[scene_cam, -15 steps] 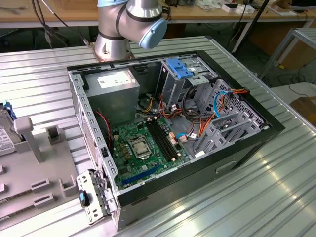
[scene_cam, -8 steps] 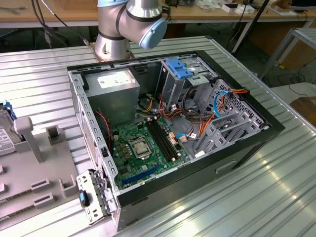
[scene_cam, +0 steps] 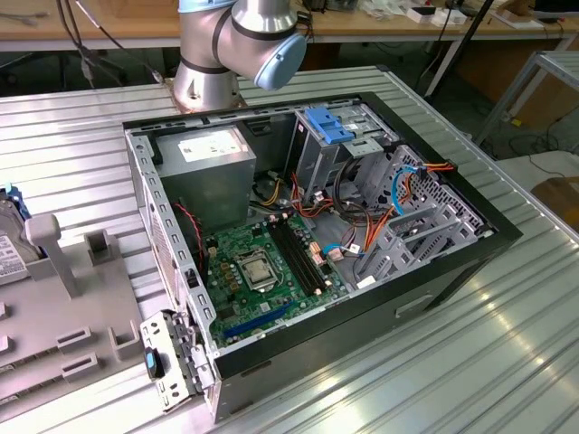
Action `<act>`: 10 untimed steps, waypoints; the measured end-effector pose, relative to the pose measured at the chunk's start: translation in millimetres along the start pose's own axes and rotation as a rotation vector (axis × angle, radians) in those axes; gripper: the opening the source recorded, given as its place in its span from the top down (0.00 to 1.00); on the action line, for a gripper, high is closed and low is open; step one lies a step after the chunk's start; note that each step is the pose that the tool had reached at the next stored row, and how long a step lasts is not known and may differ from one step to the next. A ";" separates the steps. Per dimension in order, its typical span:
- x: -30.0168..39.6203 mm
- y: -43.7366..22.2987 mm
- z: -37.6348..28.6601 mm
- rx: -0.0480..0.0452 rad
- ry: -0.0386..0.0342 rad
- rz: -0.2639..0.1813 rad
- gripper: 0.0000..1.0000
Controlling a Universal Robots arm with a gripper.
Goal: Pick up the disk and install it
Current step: 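Pick up the disk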
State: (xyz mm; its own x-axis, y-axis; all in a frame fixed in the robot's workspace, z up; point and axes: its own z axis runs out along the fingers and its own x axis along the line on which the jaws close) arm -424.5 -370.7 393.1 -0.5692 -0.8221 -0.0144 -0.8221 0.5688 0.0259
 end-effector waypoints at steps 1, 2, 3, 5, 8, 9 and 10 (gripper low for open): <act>0.0 0.0 0.0 0.0000 0.0020 -0.040 0.89; 0.0 0.0 0.0 0.0001 0.0032 -0.067 0.89; 0.0 0.0 0.1 0.0003 0.0041 -0.084 0.89; 0.0 0.1 0.0 0.0005 0.0077 -0.150 0.89; 0.1 0.1 0.0 0.0009 0.0121 -0.233 0.89; 0.1 0.1 0.0 0.0009 0.0130 -0.248 0.89; 0.1 0.1 0.0 0.0009 0.0144 -0.281 0.89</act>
State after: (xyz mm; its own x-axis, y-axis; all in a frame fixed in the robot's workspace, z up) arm -424.7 -370.7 393.0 -0.3190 -0.9477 -0.0066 -0.9476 0.3188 0.0220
